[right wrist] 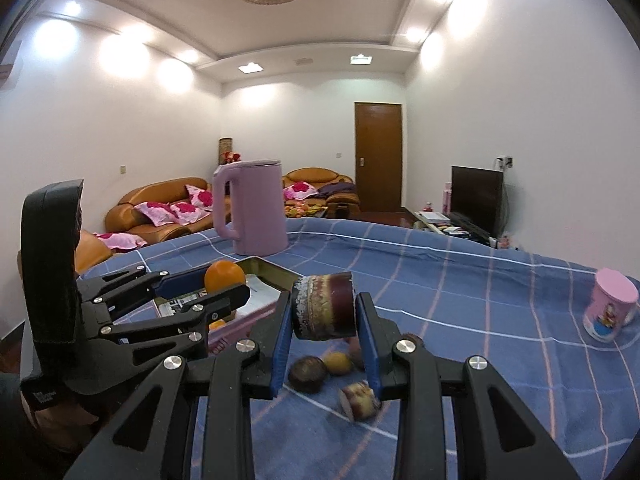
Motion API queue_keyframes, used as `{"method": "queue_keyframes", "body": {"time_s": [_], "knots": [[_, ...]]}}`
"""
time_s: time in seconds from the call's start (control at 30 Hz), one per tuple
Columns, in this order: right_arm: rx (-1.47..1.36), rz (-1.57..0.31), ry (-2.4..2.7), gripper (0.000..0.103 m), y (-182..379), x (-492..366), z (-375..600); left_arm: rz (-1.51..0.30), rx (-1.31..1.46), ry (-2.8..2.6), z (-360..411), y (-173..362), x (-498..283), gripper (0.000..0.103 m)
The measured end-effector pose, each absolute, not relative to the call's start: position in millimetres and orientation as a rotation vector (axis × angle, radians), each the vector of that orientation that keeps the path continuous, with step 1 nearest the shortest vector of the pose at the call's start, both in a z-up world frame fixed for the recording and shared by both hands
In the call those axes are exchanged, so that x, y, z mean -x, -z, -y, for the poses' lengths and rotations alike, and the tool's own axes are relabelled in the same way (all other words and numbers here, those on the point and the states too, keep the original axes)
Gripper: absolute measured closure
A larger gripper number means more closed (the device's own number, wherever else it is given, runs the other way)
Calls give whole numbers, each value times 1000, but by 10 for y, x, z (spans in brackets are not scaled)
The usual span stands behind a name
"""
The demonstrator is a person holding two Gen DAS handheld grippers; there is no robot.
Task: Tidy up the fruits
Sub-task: 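Carry the orange in the left gripper while the right gripper carries the can toward the tin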
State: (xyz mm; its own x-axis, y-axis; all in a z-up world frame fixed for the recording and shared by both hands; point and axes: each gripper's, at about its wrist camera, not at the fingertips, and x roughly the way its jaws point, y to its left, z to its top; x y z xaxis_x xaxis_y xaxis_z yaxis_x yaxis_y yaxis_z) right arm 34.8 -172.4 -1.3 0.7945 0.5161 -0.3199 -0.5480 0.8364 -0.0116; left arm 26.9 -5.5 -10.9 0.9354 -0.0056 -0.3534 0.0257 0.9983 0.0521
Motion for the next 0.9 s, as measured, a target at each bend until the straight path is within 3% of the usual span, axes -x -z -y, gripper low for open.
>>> {"method": "queue_keyframes", "body": {"time_s": [0.47, 0.9], "knots": [[125, -370, -670, 70, -72, -816, 1034, -411, -43, -117, -599, 117, -555, 66], [156, -470, -736, 70, 247, -1131, 448, -514, -8, -213, -1163, 293, -813, 66]]}}
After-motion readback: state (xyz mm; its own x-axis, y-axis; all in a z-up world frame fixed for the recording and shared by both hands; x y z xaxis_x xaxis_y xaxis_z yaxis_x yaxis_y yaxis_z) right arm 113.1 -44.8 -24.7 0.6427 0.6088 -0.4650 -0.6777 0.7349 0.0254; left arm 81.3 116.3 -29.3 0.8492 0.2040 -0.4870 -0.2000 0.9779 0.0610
